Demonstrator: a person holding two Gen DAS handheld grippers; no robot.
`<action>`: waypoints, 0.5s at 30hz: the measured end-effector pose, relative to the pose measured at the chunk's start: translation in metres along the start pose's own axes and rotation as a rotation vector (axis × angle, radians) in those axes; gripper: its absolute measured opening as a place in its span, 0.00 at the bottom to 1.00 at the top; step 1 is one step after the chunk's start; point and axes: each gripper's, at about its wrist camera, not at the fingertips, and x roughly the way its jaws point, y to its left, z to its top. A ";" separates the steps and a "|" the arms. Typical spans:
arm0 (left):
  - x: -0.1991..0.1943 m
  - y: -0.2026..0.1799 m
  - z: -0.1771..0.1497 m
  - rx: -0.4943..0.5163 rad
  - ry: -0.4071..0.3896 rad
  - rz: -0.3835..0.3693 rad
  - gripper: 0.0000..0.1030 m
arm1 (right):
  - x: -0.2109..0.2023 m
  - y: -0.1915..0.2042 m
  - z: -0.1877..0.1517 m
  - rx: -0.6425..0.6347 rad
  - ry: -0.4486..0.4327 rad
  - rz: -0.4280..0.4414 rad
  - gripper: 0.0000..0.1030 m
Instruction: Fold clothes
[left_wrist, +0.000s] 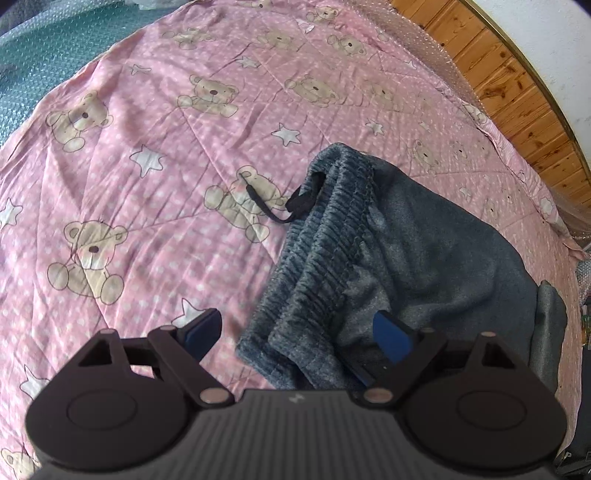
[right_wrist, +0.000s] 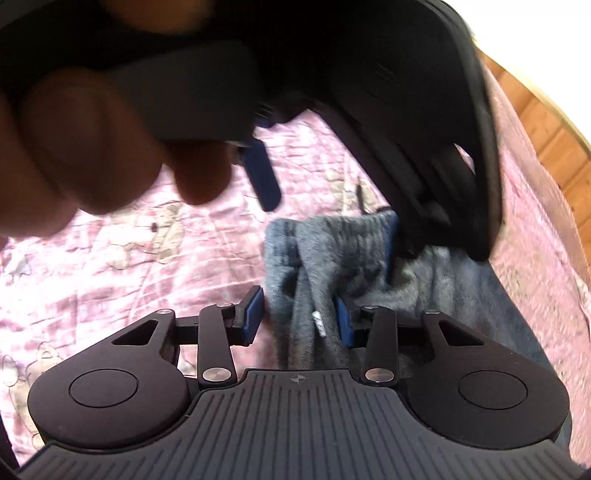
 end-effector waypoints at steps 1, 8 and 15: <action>0.000 0.002 0.000 -0.002 0.003 -0.001 0.88 | -0.001 -0.002 -0.001 0.008 0.002 -0.002 0.32; 0.001 0.010 0.001 -0.046 0.020 -0.063 0.89 | -0.020 -0.019 -0.007 0.079 -0.020 -0.024 0.04; 0.010 0.012 0.002 -0.148 0.015 -0.239 0.82 | -0.032 -0.008 0.008 0.142 -0.067 0.007 0.03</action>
